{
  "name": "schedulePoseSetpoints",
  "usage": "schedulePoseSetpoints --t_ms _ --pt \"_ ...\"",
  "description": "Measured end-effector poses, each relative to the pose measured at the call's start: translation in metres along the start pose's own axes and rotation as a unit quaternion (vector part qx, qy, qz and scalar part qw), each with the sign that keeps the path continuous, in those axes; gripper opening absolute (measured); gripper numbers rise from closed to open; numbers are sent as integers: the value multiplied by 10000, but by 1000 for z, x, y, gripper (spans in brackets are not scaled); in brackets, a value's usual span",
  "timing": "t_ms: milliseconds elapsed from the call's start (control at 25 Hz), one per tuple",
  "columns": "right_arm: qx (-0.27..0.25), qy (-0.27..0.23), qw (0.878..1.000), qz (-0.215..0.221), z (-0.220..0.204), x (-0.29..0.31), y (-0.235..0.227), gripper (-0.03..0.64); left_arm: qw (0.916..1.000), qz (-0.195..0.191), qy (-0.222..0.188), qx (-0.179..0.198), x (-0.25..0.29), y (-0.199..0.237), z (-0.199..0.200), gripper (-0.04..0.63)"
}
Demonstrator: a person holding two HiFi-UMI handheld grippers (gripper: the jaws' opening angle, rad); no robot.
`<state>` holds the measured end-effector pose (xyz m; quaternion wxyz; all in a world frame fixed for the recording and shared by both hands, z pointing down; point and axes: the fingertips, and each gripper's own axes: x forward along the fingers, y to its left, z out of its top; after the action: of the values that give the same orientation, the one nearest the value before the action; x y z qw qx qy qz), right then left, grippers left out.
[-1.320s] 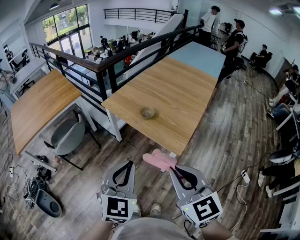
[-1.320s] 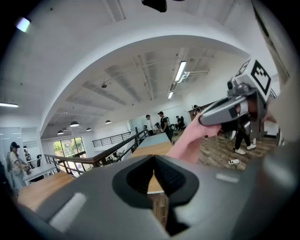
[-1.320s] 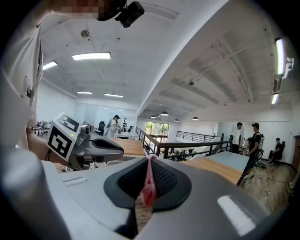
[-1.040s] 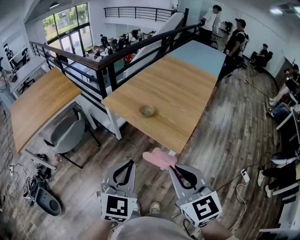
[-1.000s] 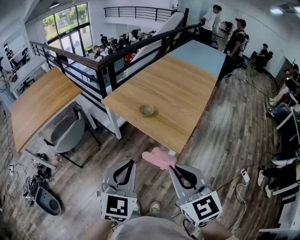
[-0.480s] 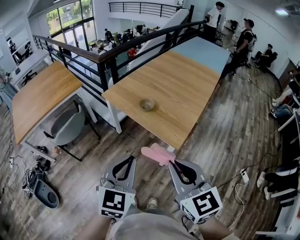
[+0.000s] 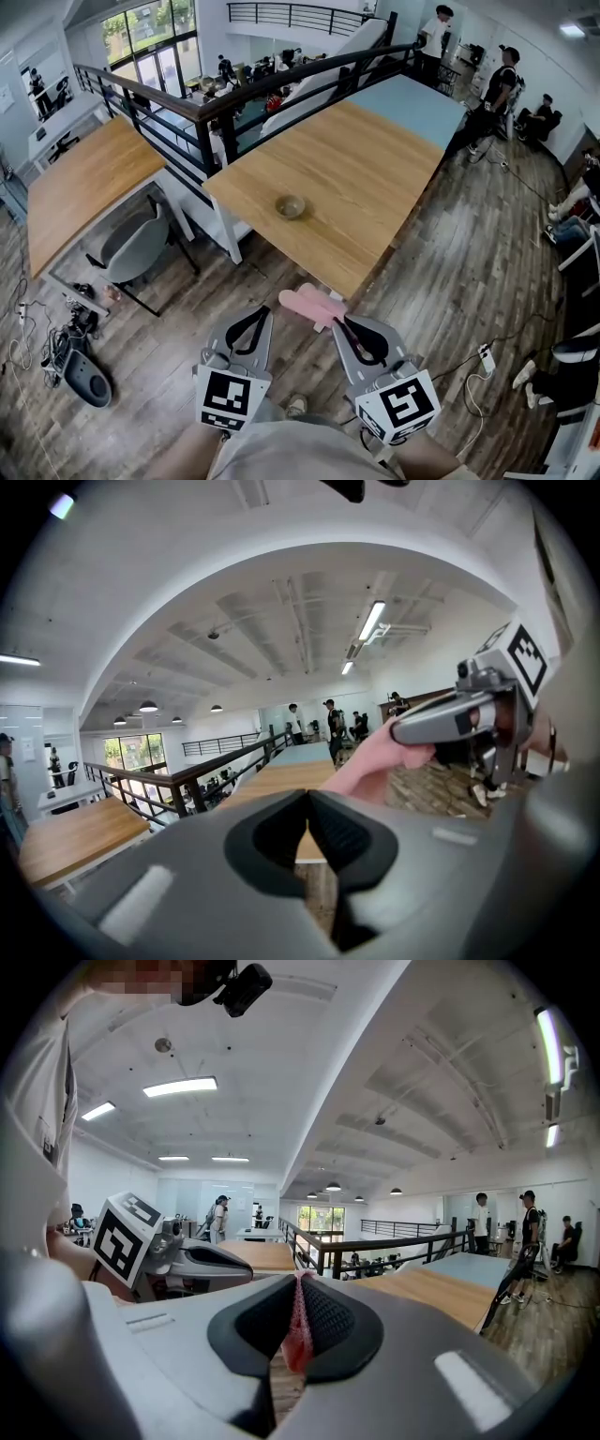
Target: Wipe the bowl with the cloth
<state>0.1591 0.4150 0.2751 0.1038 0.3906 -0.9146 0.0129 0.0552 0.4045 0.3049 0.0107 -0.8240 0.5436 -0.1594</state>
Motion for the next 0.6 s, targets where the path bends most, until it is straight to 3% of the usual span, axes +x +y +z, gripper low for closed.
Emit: schedulePoseSetpoints --t_ms 600 --pt "77 -223 9997 -97 -3 2 -29 14 9999 147 -15 33 21 -12 2 3"
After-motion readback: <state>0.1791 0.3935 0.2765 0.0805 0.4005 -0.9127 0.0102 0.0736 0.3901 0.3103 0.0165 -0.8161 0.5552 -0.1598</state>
